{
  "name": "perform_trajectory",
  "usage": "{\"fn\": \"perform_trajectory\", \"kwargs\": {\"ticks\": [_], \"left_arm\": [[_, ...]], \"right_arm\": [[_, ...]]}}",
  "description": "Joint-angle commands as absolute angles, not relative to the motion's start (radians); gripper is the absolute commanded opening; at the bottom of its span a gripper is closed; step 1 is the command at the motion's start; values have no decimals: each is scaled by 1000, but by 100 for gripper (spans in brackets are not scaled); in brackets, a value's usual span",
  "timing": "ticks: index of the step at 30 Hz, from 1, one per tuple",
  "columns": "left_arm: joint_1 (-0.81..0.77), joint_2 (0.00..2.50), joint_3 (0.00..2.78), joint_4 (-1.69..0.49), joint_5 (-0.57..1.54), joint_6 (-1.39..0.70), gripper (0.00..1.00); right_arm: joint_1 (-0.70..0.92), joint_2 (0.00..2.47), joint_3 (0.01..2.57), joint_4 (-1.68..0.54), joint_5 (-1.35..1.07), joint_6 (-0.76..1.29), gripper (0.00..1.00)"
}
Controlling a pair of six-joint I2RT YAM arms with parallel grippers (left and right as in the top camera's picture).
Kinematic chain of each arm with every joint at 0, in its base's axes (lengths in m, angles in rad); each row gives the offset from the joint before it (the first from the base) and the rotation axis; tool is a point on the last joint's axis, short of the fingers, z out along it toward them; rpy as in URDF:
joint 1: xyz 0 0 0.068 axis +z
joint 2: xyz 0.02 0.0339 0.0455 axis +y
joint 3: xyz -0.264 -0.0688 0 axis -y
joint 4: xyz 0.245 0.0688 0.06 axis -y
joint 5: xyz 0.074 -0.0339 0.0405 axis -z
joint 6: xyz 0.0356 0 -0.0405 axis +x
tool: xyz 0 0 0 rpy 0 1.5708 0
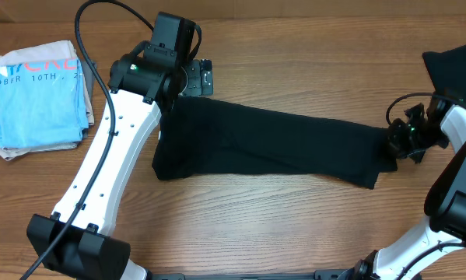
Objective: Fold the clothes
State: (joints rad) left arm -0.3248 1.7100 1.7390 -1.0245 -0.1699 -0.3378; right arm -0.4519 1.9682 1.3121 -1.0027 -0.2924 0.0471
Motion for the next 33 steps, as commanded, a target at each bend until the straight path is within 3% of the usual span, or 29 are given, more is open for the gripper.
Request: {"fn": "perform_trajectory", "kwargs": {"ticks": [1,24,26,31,33], "left_arm": [[-321,1717,1736,-1021,-186,-337,100],[-321,1717,1736,-1021,-186,-337,100],[-321,1717,1736,-1021,-186,-337,100],[-321,1717,1736,-1021,-186,-337,100],[-321,1717,1736,-1021,-186,-337,100]], "right_arm": [[-454,1954,1357,-989,-317,40,4],[-410,1954,1421,-790,-330,-33,4],[-400,1957,1420,-775,-288,-35,14],[-392,1977,1420,-760,-147,-34,21],[-392,1988,1420,-760,-106,-34,33]]}}
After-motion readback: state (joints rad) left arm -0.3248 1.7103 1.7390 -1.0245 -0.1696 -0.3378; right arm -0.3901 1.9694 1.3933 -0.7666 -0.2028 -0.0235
